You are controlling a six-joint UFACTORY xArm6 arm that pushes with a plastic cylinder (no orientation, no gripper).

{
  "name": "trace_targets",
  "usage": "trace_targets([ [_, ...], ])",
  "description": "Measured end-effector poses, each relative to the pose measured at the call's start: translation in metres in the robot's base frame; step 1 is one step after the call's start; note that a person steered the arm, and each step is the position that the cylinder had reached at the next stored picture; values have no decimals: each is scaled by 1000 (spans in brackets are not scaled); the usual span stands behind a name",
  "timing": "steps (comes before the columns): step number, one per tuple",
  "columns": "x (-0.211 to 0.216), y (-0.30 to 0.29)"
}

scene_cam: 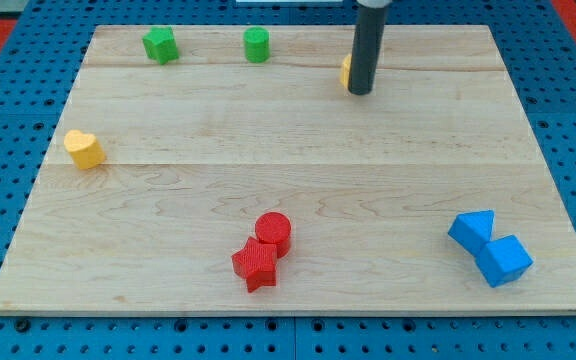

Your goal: Separate the red circle from the red star

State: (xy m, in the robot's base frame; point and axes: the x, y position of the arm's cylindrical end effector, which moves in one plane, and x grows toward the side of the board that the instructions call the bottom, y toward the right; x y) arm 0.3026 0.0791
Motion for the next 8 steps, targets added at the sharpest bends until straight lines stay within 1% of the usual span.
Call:
trace_targets([
  [1, -26, -16],
  [2, -38, -16],
  [3, -7, -5],
  [5, 149, 0],
  [6, 238, 3],
  [7, 289, -18],
  [8, 297, -87],
])
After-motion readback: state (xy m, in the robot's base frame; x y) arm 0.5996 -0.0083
